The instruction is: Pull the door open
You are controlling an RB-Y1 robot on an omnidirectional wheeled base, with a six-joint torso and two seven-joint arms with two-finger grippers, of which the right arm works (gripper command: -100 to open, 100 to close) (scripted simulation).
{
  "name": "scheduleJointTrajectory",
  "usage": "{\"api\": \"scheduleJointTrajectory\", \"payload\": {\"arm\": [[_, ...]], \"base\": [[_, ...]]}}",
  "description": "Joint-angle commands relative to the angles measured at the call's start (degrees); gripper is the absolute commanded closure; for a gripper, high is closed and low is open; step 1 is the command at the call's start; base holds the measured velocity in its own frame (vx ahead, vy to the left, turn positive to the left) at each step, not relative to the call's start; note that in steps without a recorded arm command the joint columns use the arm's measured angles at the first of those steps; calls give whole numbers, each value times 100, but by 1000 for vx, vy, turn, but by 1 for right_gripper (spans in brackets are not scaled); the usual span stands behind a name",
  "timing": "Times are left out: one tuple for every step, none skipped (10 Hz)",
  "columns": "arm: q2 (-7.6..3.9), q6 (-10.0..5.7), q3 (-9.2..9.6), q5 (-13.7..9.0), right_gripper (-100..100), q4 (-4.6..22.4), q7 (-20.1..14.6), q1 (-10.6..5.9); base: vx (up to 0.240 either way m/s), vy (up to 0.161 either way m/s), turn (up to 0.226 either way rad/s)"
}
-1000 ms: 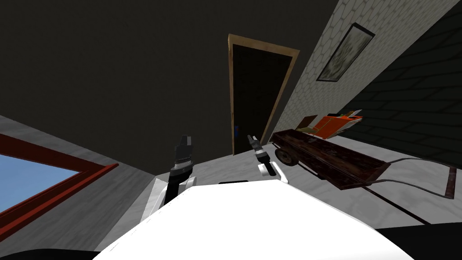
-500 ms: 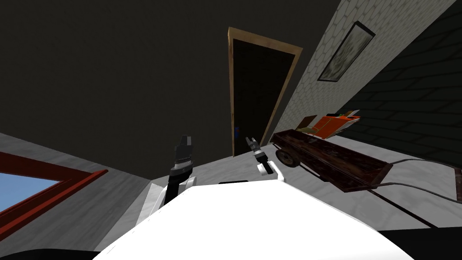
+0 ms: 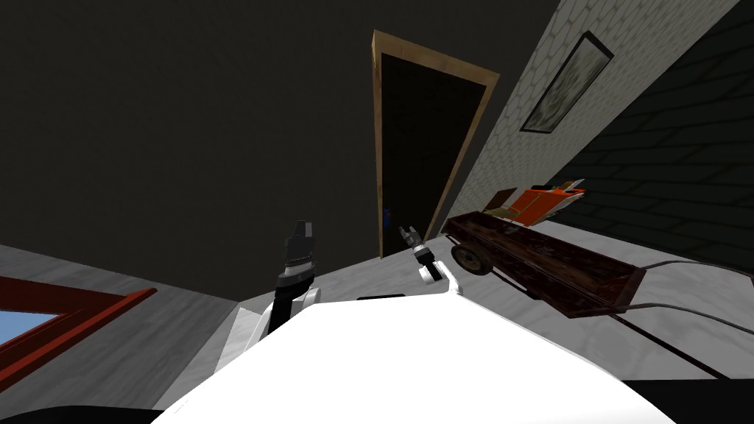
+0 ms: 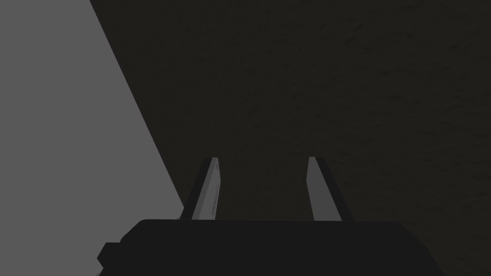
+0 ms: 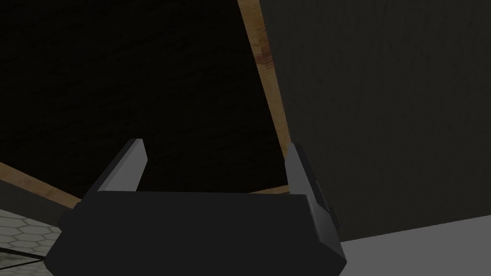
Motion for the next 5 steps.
{"api": "scheduleJointTrajectory", "payload": {"arm": [[-16,1,1,102,-100,181,123,-62],[-31,5,-1,162,-100,299,190,-114],[-46,10,-3,222,-100,416,257,-165],[-58,14,-4,276,-100,523,319,-211],[-71,19,-6,330,-100,629,380,-258]], "base": [[90,20,-32],[89,28,-20],[90,30,-26],[89,34,-31],[101,39,-29]]}}
